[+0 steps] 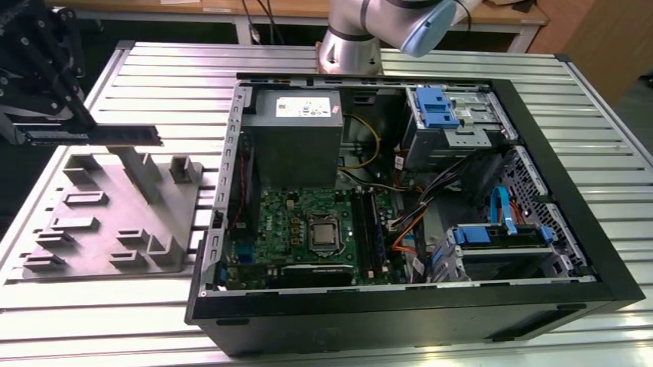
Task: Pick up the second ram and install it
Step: 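Pick up the second ram and move it above second insertion slot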
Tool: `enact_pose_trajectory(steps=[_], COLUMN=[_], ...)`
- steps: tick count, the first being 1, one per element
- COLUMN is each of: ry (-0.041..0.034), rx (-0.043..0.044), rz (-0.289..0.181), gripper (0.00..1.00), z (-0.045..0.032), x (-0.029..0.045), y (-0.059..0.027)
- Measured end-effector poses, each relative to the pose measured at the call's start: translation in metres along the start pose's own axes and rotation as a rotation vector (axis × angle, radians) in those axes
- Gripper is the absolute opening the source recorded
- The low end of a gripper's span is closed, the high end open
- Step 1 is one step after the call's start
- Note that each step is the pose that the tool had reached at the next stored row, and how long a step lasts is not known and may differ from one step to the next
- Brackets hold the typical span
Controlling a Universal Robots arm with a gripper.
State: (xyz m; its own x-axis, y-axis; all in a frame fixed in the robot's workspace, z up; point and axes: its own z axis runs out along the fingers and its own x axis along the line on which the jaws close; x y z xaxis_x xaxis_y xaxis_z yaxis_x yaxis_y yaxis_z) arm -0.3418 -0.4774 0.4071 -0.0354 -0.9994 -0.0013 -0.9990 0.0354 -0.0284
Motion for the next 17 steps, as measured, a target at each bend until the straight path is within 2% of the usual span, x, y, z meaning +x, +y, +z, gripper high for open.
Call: enact_pose_trajectory(steps=[6,17], ry=[0.0,0.0], rx=[0.0,0.0], rz=[0.0,0.0], gripper=[0.11,0.11], z=[0.0009,0.0031], x=[-0.0029,-0.0041], y=[-0.0093,-0.0431])
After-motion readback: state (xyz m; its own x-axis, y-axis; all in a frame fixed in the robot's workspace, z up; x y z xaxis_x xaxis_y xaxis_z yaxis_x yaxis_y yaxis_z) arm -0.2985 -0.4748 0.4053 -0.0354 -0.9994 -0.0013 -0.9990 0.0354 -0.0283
